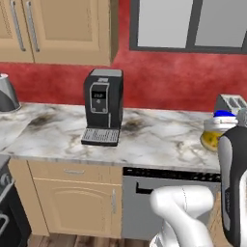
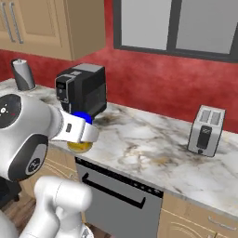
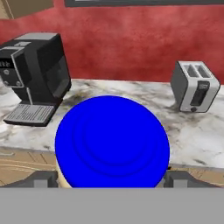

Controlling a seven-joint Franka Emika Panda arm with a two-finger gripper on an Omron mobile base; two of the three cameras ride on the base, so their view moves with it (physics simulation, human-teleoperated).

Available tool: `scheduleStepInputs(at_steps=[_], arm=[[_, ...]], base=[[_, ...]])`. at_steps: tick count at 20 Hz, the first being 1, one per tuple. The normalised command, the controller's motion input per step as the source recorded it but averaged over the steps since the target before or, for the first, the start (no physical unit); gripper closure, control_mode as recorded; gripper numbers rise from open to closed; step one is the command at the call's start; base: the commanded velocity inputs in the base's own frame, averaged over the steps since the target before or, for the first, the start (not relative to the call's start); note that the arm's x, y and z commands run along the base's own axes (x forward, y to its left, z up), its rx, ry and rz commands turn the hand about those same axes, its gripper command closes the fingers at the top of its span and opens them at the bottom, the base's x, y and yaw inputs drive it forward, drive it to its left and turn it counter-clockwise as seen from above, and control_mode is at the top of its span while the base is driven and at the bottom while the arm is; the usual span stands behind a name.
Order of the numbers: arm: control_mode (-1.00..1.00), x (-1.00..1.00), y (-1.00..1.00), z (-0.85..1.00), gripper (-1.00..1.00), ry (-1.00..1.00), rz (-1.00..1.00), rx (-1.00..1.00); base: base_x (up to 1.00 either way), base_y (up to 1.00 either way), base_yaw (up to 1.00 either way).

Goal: Place the mayonnaise and mayonnaise from the counter to the top shelf of the fridge. If the existing items in the fridge are on the top shelf, move them to other shelves.

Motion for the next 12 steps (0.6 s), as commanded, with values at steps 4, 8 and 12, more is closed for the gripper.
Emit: scheduleStepInputs(at_steps=[4, 8, 12], arm=[[1.00, 0.00, 0.00, 0.00, 1.00, 0.00, 0.00, 0.00], [1.00, 0.00, 0.00, 0.00, 1.00, 0.00, 0.00, 0.00], [1.00, 0.00, 0.00, 0.00, 1.00, 0.00, 0.00, 0.00]], base=[[-1.00, -1.00, 0.00], [-1.00, -0.99, 0.12], [-1.00, -0.66, 0.70]])
